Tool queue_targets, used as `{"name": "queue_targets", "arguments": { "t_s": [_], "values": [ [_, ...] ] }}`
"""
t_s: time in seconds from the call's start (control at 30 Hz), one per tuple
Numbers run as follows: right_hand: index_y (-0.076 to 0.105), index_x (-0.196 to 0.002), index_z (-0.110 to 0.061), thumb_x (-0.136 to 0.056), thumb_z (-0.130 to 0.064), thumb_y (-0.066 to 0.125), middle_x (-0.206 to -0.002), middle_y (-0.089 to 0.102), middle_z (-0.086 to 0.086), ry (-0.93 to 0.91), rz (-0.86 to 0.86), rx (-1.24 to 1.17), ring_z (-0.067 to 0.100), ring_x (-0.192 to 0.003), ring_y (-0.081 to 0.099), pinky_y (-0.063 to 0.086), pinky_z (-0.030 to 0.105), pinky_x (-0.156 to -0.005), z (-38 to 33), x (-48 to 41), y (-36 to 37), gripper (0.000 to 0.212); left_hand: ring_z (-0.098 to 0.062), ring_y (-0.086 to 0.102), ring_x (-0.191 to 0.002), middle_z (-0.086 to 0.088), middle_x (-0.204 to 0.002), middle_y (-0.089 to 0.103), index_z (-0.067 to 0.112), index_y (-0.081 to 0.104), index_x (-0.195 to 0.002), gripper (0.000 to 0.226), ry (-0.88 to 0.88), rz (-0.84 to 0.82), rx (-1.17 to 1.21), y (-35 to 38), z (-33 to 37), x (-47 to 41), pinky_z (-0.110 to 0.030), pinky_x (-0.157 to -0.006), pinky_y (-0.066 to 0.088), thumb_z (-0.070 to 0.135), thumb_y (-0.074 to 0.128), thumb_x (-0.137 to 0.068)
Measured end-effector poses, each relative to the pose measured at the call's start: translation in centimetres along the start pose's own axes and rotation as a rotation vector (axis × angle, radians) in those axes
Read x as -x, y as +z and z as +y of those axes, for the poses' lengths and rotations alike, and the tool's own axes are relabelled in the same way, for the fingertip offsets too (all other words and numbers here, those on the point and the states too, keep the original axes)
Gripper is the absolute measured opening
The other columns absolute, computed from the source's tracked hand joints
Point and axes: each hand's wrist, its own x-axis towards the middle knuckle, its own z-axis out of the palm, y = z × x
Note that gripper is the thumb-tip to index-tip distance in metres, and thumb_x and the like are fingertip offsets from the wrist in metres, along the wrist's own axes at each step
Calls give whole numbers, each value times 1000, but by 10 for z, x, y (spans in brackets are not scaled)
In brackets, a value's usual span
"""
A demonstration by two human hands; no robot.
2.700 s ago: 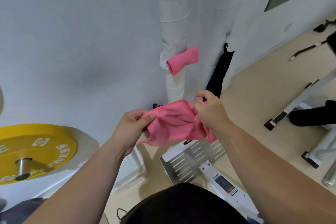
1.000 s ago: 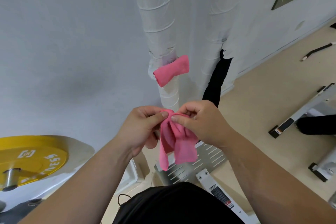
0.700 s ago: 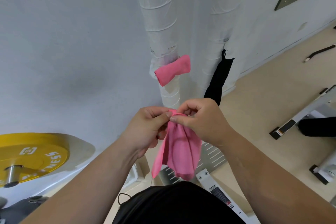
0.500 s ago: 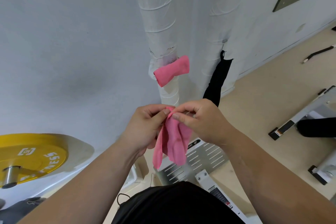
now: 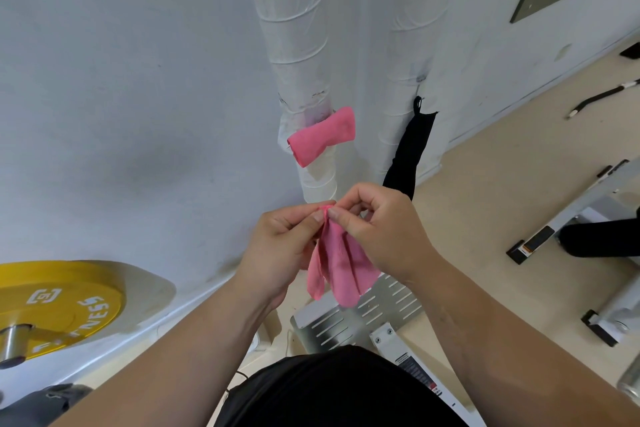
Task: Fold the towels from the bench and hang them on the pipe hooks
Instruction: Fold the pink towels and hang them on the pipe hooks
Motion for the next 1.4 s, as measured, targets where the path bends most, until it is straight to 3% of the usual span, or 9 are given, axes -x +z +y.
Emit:
{"name": "queue_targets", "arguments": {
  "t_s": [0.07, 0.13, 0.3, 0.4, 0.5, 0.77, 0.97, 1.1, 1.4],
  "values": [
    [68, -73, -16, -84, -18, 80, -61, 60, -9, 8, 22, -2, 3, -56, 51, 39, 12, -58, 1, 0, 1, 16, -35, 52, -78, -35, -91, 69, 12, 79, -109, 23, -12, -27, 45, -2, -3, -2, -42, -68, 37, 20, 63, -94],
    [67, -72, -16, -84, -17, 80, -61, 61, -8, -1, 30, 2, 4, -57, 52, 40, 14, -57, 2, 1, 3, 17, -37, 41, -76, -29, -83, 60, 12, 80, -106, 27, -12, -22, 65, -2, -2, -2, -47, -66, 25, 24, 65, -87],
    [65, -72, -16, -84, -15, 78, -66, 63, -1, -42, 45, 37, 8, -61, 55, 44, 17, -60, 5, 1, 7, 18, -38, 49, -70, -39, -84, 66, 15, 82, -99, 13, 10, 40, -20, -1, 2, -2, -51, -66, 38, 13, 71, -92],
    [66, -79, -18, -85, -17, 79, -69, 64, -3, -64, -5, -5, 6, -65, 57, 47, 19, -66, 14, -2, 5, 14, -31, 58, -78, -33, -93, 71, 10, 81, -94, 14, 12, 84, -38, -2, 3, -6, -44, -76, 43, 8, 67, -93],
    [68, -89, -26, -84, -21, 80, -76, 64, -5, -64, -115, 69, 9, -79, 59, 47, 20, -74, 34, -6, 3, 14, -14, 71, -75, -8, -82, 79, 5, 77, -93, 15, 76, 146, -107, -9, 8, -12, -25, -70, 55, 0, 63, -95],
    [66, -81, -25, -85, -53, 70, -89, 57, -5, -77, -363, 859, 19, -102, 43, 29, 37, -98, 97, -19, -12, 29, -3, 65, -74, 4, -82, 73, 17, 74, -85, 22, 259, 359, -238, -62, 21, -40, -17, -72, 51, 3, 61, -96],
    [72, -74, -20, -78, -57, 73, -90, 51, 1, -337, -153, 928, 23, -88, 46, 42, 43, -80, 97, -38, -45, 38, 0, 56, -61, 1, -77, 65, 10, 71, -90, 16, 226, 465, -309, -95, 20, -48, -14, -54, 44, 6, 58, -99],
    [69, -73, -17, -91, -56, 51, -88, 56, -2, -333, -122, 710, 16, -82, 47, 39, 32, -78, 74, -48, -69, 46, -9, 58, -74, -1, -83, 67, 13, 71, -91, 15, 188, 524, -266, -110, 16, -51, -27, -75, 48, 10, 59, -99],
    [61, -73, -13, -80, -2, 81, -63, 57, -2, 24, 57, -92, 12, -63, 53, 45, 23, -61, 32, -51, -101, 23, -19, 63, -83, -11, -91, 72, 12, 74, -91, 15, 181, 434, -209, -94, 21, -56, -40, -85, 54, 9, 60, -98]
  ]
}}
